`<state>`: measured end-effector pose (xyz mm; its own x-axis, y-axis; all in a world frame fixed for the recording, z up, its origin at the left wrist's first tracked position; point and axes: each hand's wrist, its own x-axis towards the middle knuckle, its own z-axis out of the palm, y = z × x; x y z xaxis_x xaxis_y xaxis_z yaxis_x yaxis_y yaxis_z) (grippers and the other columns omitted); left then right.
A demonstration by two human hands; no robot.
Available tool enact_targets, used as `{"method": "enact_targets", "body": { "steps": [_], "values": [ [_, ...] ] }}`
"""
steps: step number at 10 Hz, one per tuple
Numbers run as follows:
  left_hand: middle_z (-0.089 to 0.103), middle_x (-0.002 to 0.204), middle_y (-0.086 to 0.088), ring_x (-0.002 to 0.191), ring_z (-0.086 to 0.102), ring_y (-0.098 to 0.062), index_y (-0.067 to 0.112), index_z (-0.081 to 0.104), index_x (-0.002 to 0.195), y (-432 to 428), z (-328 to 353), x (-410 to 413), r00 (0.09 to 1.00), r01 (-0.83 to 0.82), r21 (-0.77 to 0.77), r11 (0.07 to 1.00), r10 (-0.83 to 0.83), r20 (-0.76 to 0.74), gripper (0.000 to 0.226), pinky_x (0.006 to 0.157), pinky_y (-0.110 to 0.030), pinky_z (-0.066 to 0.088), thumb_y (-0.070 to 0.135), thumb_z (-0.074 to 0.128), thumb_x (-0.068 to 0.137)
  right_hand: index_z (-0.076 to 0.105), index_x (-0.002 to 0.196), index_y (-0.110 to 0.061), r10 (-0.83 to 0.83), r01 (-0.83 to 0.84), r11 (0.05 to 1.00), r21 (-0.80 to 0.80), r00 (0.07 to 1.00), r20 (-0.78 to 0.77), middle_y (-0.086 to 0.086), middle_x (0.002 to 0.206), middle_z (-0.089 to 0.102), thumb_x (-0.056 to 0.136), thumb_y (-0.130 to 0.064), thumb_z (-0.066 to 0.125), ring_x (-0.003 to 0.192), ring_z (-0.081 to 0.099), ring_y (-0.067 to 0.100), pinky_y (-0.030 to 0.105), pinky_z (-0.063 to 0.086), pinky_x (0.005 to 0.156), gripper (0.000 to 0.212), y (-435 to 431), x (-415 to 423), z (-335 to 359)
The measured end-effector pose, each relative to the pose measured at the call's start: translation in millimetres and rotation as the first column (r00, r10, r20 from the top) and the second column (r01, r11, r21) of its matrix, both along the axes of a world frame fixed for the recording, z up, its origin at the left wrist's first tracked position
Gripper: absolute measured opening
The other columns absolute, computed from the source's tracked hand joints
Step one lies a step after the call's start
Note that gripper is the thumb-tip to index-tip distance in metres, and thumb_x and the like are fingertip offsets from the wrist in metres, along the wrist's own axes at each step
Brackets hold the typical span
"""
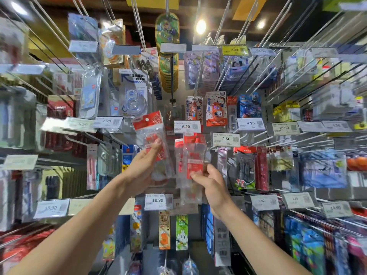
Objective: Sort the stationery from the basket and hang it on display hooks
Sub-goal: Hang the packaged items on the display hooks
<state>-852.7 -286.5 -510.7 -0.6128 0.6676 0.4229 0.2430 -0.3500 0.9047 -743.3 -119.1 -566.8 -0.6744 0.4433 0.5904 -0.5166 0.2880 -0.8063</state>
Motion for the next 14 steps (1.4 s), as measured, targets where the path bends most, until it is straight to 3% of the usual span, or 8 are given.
{"method": "enact_targets", "body": {
  "steps": [1,2,3,4,11,12,13,14],
  "values": [
    [0.071,0.13,0.0,0.108,0.069,-0.026,0.025,0.066,0.126,-2.0,15.4,8.9,0.999,-0.03,0.014,0.999,0.031,-0.011,0.056,0.089,-0.057,0.055,0.067,0.051,0.09,0.06,0.1,-0.013,-0.021,0.025,0.998,-0.055,0.997,0.075,0.008,0.093,0.073,0.1,-0.007,0.059,0.077,0.07,0.009,0.021,0.053,0.068,0.007,7.7,6.8,-6.6],
    [0.071,0.13,0.006,0.104,0.073,-0.023,0.029,0.062,0.131,-0.3,31.5,17.3,0.998,-0.041,0.015,0.999,0.041,-0.039,0.055,0.081,-0.049,0.056,0.067,0.045,0.095,0.059,0.1,-0.016,-0.092,0.096,0.995,-0.027,0.989,0.117,0.001,0.091,0.07,0.099,-0.003,0.057,0.083,0.068,0.009,0.021,0.056,0.073,0.014,12.8,4.2,-0.8],
    [0.073,0.126,0.003,0.1,0.074,-0.022,0.026,0.06,0.129,1.0,45.4,25.2,0.996,-0.048,0.004,0.999,0.048,-0.076,0.061,0.072,-0.041,0.057,0.07,0.046,0.09,0.062,0.107,-0.018,-0.188,0.176,0.98,0.088,0.971,0.147,0.003,0.099,0.074,0.092,-0.019,0.062,0.096,0.07,0.023,0.046,0.056,0.092,0.015,8.9,0.0,9.0],
    [0.073,0.127,0.005,0.107,0.072,-0.022,0.028,0.059,0.13,0.8,54.0,32.6,0.994,-0.057,0.02,0.998,0.059,-0.09,0.062,0.067,-0.039,0.059,0.071,0.048,0.086,0.059,0.105,-0.02,-0.288,0.258,0.952,0.165,0.937,0.197,0.005,0.101,0.071,0.095,-0.025,0.063,0.096,0.066,0.024,0.037,0.052,0.083,0.012,2.5,-5.5,20.8],
    [0.078,0.115,0.001,0.102,0.076,-0.021,0.025,0.062,0.126,7.6,55.7,30.0,0.988,-0.106,0.005,0.994,0.106,-0.108,0.06,0.089,-0.052,0.055,0.07,0.047,0.09,0.051,0.077,-0.012,-0.336,0.303,0.942,0.145,0.874,0.351,0.004,0.078,0.055,0.101,-0.013,0.046,0.069,0.051,0.017,0.029,0.039,0.06,0.024,-12.4,-22.6,39.6],
    [0.078,0.114,-0.003,0.102,0.076,-0.024,0.022,0.062,0.125,7.4,55.6,28.3,0.988,-0.108,-0.007,0.994,0.107,-0.114,0.063,0.081,-0.048,0.056,0.07,0.05,0.085,0.049,0.081,-0.011,-0.225,0.301,0.927,-0.222,0.923,0.311,0.006,0.081,0.049,0.105,-0.009,0.038,0.068,0.051,0.014,0.021,0.047,0.054,0.026,-12.2,-33.0,50.5],
    [0.078,0.113,-0.001,0.1,0.076,-0.022,0.022,0.063,0.126,7.3,54.2,27.6,0.99,-0.101,-0.006,0.995,0.1,-0.104,0.063,0.072,-0.044,0.059,0.069,0.052,0.086,0.059,0.105,-0.017,-0.261,0.243,0.965,0.095,0.881,0.394,0.001,0.092,0.056,0.107,-0.038,0.02,0.082,0.058,0.009,0.01,0.052,0.069,0.044,16.2,-58.1,47.0],
    [0.076,0.114,-0.002,0.096,0.075,-0.021,0.02,0.063,0.13,5.9,47.4,24.6,0.992,-0.091,-0.034,0.995,0.088,-0.093,0.062,0.069,-0.042,0.06,0.067,0.051,0.092,0.055,0.137,-0.008,-0.368,0.344,0.929,0.136,0.819,0.44,0.01,0.128,0.058,0.102,-0.014,0.054,0.122,0.056,0.027,0.026,0.052,0.091,0.036,22.7,-69.9,42.3]
  ]
}}
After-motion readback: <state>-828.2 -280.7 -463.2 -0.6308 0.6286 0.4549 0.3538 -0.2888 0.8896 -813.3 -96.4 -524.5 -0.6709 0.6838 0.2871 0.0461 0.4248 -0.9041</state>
